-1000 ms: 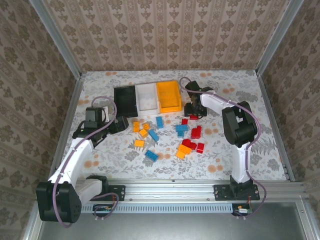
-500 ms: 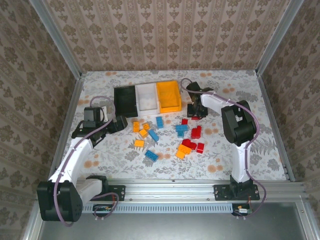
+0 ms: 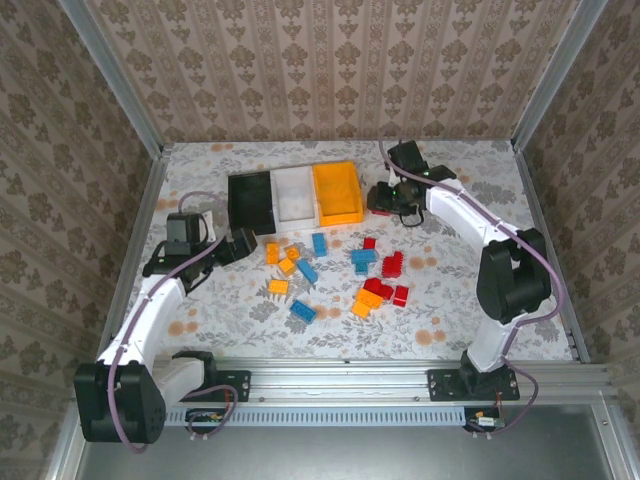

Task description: Sort the legos into containers by color

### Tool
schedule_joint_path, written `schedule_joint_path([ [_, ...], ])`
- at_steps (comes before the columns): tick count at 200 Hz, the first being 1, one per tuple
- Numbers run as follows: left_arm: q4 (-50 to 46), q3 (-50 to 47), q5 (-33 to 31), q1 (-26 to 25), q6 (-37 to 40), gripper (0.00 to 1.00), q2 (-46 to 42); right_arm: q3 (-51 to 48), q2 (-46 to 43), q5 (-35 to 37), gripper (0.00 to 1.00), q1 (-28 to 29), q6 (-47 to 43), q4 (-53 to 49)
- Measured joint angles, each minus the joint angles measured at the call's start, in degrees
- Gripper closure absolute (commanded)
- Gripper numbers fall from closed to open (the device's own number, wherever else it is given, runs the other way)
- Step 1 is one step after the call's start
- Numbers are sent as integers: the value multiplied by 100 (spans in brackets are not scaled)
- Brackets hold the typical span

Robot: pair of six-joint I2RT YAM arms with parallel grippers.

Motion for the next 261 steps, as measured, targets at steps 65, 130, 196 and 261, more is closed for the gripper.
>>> schedule_joint_path([
  [65,175,-157,232,66,-212,0,-2,1910,1545,-651,54,437,490,278],
  [130,28,-170,229,212,-210,0,-87,3421,3167,-422,54,461,686,-103],
  [196,26,-186,227,269,-208,0,-192,3897,3497,428,49,466,708,-638],
  [261,31,-280,229,271,-208,0,-192,2809,2940,817,39,249,787,-354],
])
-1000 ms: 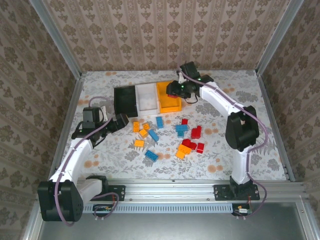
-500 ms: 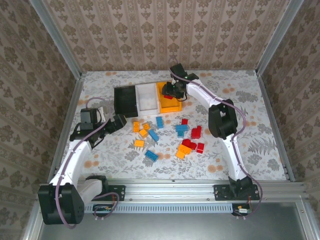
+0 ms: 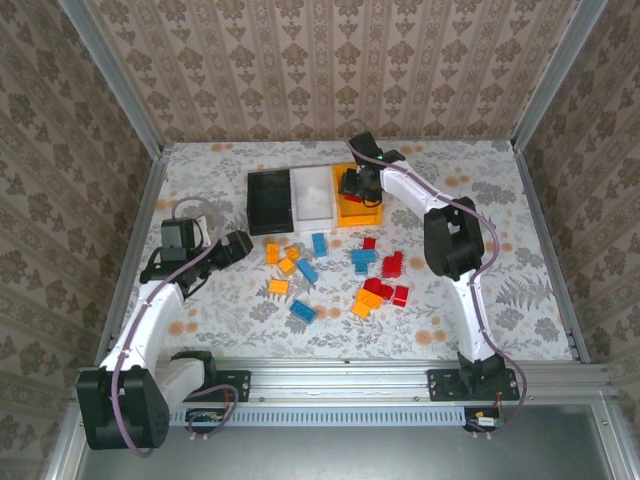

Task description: Sort the legos into containers by color

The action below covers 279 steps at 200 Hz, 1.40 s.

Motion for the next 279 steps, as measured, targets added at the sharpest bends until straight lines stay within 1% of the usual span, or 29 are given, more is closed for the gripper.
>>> schedule_joint_path([
  [21,17,-39,2,0,0,0,0,-452,-328,39,32,-133,-2,142],
  [37,28,-50,2,0,-2,0,0,-632,-492,61,28,-210,-13,197],
  [77,44,-50,2,0,-7,0,0,-741,-605,63,28,-243,-111,216],
  [101,42,-50,2,0,-26,0,0,-938,-828,11,27,-240,-146,210],
  [130,42,-50,85,0,-46,0,0,-1209,-1434,-127,27,-212,-297,162],
  [150,39,-50,203,0,-46,0,0,-1556,-2190,-146,27,-175,-492,90],
  [184,37,-50,398,-153,-42,0,-81,-2581,-3768,-87,27,-155,-885,-315],
  [217,39,-50,452,-693,-37,0,-229,-4098,-5056,-42,27,-155,-986,-809],
  [251,35,-50,422,-1226,-37,0,-240,-5541,-5978,-42,31,-61,-739,-1113],
  [279,37,-90,343,-1429,-39,0,-240,-6373,-6225,-46,36,136,-433,-1075],
])
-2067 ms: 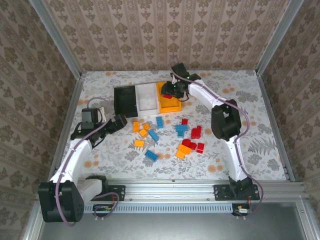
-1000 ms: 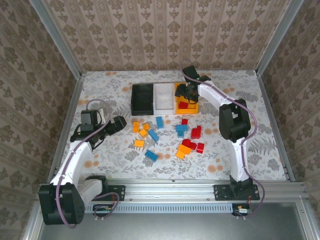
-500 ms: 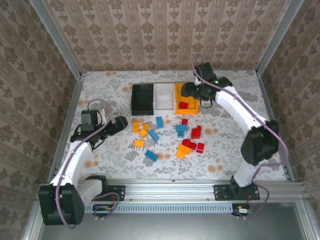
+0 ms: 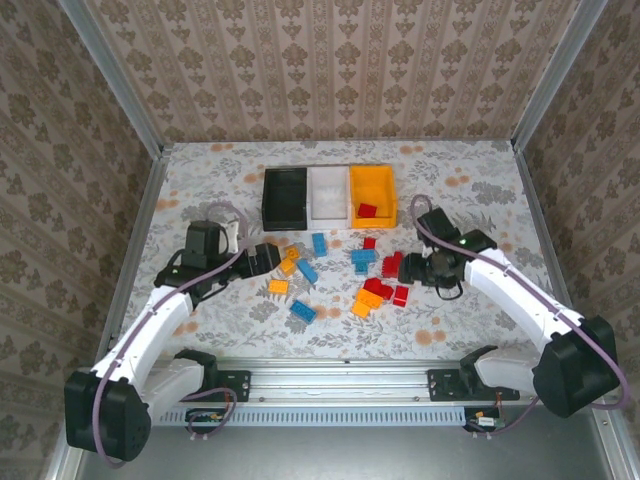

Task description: Sort the legos into containers by color

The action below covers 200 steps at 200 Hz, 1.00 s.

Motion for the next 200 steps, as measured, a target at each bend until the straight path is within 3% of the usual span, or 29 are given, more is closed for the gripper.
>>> schedule_joint_path([
  [49,-74,-90,-175,-50,0,0,-55,-551,258,2,38,352,341,374],
  [200,-212,-227,-463,-50,-2,0,-66,-634,1298,-48,40,361,476,1318],
])
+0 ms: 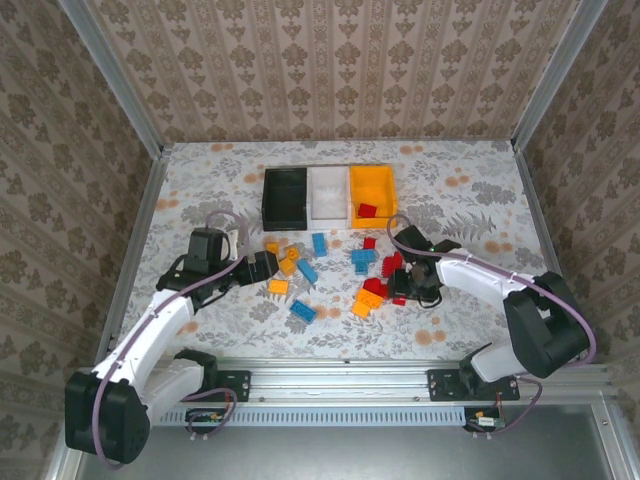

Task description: Sort the legos into containers by color

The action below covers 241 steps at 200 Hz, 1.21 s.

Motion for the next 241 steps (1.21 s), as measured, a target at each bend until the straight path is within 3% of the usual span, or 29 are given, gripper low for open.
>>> schedule_joint_path([
  [40,17,0,-20,0,0,0,63,15,350,9,41,7,2,153],
  [78,22,0,-22,0,0,0,90,26,354,42,48,4,9,125],
  [91,20,0,-22,0,0,0,90,26,354,55,45,4,22,120],
  [113,20,-2,-22,0,0,0,90,22,348,24,30,7,39,149],
  [142,31,-7,-20,0,0,0,90,-116,166,-15,29,61,81,295],
  [191,83,-55,-17,0,-2,0,90,-415,-173,55,35,236,326,289],
  [241,85,-76,-15,0,-4,0,90,-483,-216,282,48,278,457,264],
])
